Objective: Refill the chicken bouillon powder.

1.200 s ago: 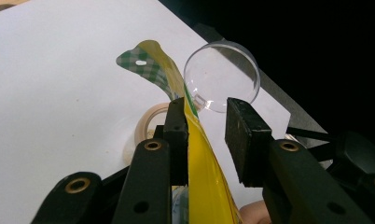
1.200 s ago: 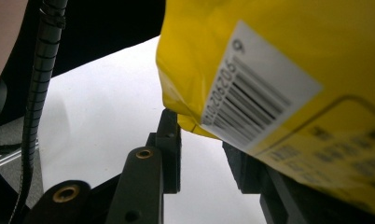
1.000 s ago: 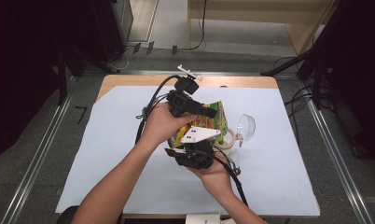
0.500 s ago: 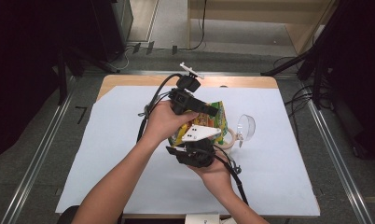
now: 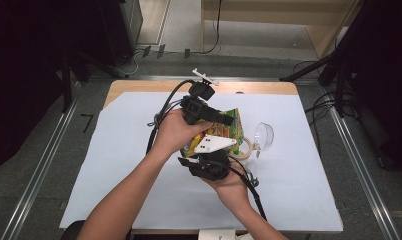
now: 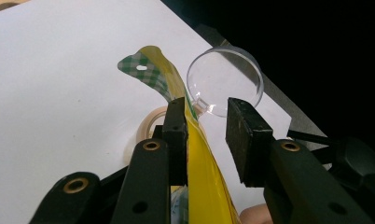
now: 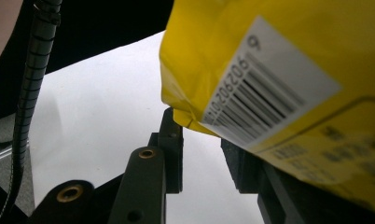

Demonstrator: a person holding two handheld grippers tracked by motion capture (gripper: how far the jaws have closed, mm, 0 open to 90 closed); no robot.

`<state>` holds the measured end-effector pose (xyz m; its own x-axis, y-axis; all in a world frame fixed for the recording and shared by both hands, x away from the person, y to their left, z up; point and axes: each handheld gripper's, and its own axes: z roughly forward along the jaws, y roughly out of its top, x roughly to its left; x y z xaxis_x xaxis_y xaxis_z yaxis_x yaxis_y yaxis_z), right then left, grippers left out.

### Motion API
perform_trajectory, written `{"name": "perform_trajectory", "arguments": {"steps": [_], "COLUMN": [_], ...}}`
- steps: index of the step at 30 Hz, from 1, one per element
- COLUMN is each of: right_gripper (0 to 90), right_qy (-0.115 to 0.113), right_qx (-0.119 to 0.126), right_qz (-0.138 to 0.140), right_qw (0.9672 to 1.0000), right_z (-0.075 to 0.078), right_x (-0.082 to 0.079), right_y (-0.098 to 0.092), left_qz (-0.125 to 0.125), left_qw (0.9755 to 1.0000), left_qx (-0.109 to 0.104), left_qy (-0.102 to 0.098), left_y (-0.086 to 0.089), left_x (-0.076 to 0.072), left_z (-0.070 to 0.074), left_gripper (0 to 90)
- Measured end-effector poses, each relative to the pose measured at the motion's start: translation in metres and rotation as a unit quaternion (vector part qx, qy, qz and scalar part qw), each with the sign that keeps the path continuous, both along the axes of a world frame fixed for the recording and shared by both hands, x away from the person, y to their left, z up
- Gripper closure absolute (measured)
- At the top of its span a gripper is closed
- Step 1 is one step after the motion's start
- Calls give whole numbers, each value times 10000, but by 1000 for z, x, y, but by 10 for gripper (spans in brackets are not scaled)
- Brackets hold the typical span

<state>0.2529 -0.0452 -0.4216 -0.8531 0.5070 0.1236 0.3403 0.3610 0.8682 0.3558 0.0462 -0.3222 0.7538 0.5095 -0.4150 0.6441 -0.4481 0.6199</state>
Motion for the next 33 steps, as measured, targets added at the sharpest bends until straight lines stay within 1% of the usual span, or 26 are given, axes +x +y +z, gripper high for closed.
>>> {"name": "perform_trajectory", "arguments": {"steps": [4,9,12,15,17,21,24,25,29,33], "right_gripper": [722,725,725,725,725,725,725,725,725,725], "right_qy": [-31,-52,-38,-45,-35,-32,-26,-79,-31,-39], "right_qx": [-16,-9,37,75,113,102,111,99,121,126], "right_qz": [0,0,-28,-37,-33,-29,-33,-45,-63,-60], "right_qw": [10000,10000,10000,10000,9999,9999,9999,9999,9999,9999], "right_z": [0,1,0,0,0,0,0,-1,0,0], "right_x": [-1,-2,-2,-3,-3,-4,-4,-3,-3,-4], "right_y": [0,0,0,0,0,0,0,0,-1,-1], "left_qz": [-24,-19,-23,-6,-23,-39,-32,-16,-43,-35], "left_qw": [10000,10000,10000,9999,9998,9999,9999,9999,9998,9998], "left_qx": [38,-4,28,105,117,71,73,79,80,78], "left_qy": [-18,-3,-35,-137,-164,-94,-108,-128,-151,-153], "left_y": [0,0,-1,-3,-4,-3,-3,-3,-4,-4], "left_x": [-1,-2,-3,-6,-7,-6,-6,-7,-6,-7], "left_z": [1,1,2,4,4,3,3,3,4,4], "left_gripper": [702,702,700,700,700,699,700,700,700,698]}}
